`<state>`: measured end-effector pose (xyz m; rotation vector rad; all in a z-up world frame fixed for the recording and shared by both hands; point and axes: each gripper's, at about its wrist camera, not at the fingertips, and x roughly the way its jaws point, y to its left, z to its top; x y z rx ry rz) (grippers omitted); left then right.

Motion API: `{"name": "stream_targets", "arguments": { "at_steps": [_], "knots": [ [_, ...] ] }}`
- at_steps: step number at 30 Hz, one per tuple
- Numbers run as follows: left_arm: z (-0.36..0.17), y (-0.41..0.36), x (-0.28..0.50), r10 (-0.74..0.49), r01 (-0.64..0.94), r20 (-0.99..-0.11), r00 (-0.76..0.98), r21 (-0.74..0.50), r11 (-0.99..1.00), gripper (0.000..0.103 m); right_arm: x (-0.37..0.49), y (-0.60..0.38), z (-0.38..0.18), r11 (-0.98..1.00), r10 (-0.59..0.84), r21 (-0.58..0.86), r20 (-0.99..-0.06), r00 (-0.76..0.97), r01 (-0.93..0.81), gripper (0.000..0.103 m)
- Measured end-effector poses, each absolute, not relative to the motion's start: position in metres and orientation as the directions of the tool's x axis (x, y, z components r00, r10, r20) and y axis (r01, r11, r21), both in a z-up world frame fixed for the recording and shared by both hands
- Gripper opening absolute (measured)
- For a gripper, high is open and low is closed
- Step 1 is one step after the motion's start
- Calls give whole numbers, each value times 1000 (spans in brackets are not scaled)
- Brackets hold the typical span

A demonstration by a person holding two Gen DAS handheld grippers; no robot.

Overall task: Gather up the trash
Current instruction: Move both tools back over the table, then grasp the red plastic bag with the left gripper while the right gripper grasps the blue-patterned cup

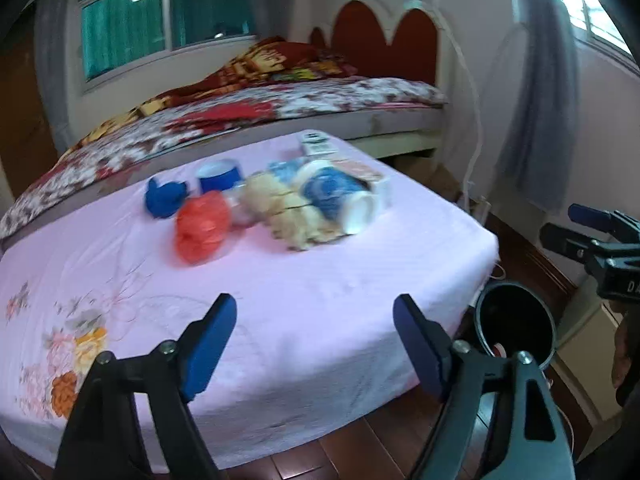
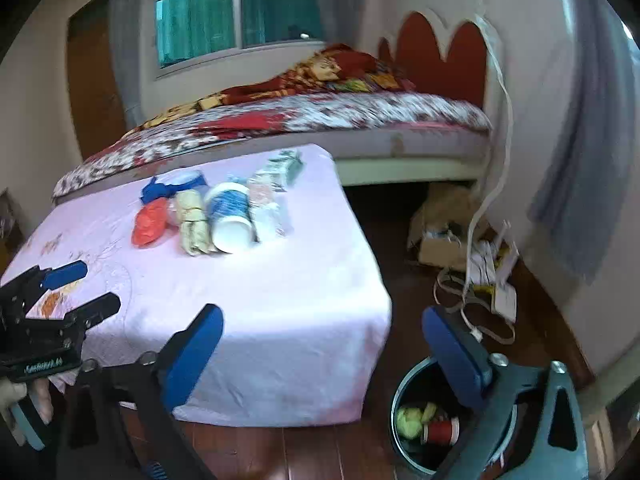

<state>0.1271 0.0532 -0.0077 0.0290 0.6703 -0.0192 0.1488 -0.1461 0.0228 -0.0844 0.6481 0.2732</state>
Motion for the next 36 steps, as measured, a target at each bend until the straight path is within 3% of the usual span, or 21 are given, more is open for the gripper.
{"name": "stream_targets", "arguments": {
  "at_steps": [6, 10, 19, 36],
  "knots": [
    [-16, 90, 137, 28, -33, -623, 782, 4, 999, 80, 180, -112, 22, 947, 261, 7, -606, 752, -323, 81],
    [-25, 108, 152, 33, -53, -634, 773, -12, 999, 69, 205, -91, 19, 940, 273, 7, -614, 740, -341, 69],
    [-36, 137, 185, 50, -98, -642, 765, -40, 994, 66, 254, -55, -4, 924, 302, 21, -653, 695, -381, 58],
    [-49, 155, 234, 50, -118, -661, 749, -60, 991, 66, 319, -3, -40, 893, 357, 58, -697, 623, -447, 56]
  ]
}}
